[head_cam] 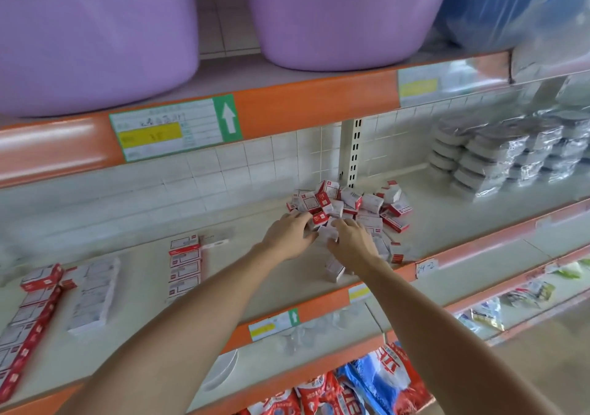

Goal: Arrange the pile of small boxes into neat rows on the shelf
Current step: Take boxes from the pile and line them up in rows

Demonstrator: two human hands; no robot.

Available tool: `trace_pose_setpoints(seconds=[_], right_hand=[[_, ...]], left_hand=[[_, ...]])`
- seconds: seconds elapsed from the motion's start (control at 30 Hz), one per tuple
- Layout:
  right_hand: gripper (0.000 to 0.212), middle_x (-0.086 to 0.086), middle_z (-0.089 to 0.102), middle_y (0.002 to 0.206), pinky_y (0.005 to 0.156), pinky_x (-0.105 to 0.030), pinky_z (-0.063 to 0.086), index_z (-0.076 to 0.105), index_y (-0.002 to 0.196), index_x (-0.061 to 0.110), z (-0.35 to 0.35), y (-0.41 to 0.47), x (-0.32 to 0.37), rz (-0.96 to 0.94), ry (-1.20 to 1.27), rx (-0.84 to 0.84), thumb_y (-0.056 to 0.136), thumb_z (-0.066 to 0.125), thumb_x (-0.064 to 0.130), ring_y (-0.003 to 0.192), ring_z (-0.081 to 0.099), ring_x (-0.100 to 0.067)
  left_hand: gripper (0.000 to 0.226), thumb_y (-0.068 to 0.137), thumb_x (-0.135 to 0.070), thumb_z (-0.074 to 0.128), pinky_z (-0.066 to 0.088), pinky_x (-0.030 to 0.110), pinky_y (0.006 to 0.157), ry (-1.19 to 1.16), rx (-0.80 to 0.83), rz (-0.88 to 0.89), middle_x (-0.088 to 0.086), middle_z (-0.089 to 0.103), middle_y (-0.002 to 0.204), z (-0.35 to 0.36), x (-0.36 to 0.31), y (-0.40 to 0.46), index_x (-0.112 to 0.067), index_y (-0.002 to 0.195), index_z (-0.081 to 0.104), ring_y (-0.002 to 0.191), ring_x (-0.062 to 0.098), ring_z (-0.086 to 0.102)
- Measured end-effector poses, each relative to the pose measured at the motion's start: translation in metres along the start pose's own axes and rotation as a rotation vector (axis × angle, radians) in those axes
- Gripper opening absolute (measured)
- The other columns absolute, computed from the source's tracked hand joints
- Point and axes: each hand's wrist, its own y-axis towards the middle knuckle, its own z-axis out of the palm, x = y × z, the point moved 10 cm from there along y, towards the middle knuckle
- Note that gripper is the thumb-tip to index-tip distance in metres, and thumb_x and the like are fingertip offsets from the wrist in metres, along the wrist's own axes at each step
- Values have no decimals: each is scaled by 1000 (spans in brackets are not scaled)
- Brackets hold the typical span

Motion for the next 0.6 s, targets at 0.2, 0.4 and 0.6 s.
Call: trace_pose_setpoints(seconds=[0.2,0.4,0.6], right_hand=[[41,-7,56,131,102,-42,33,58,123,16,10,19,-6,-70,-78,40,86,59,34,123,42,-32],[42,-10,54,125,100,-40,33,55,120,17,16,24,-11,-59,-104,47,83,64,35,119,41,-32],[43,-10,56,122,100,-40,33,57,116,15,15,28,-12,-63,-94,27,81,66,37,118,40,-31]], left_hand=[[36,89,-31,66,51,42,87,-144,-54,-83,6,61,120,9,-1,17,-16,121,58,109,26,59],[34,89,-27,65,50,42,86,-33,-52,-156,7,58,121,18,-3,29,-13,119,59,110,28,57],[28,89,-13,55,49,43,82,172,-57,-251,5,52,128,31,0,31,-12,117,54,115,30,54]])
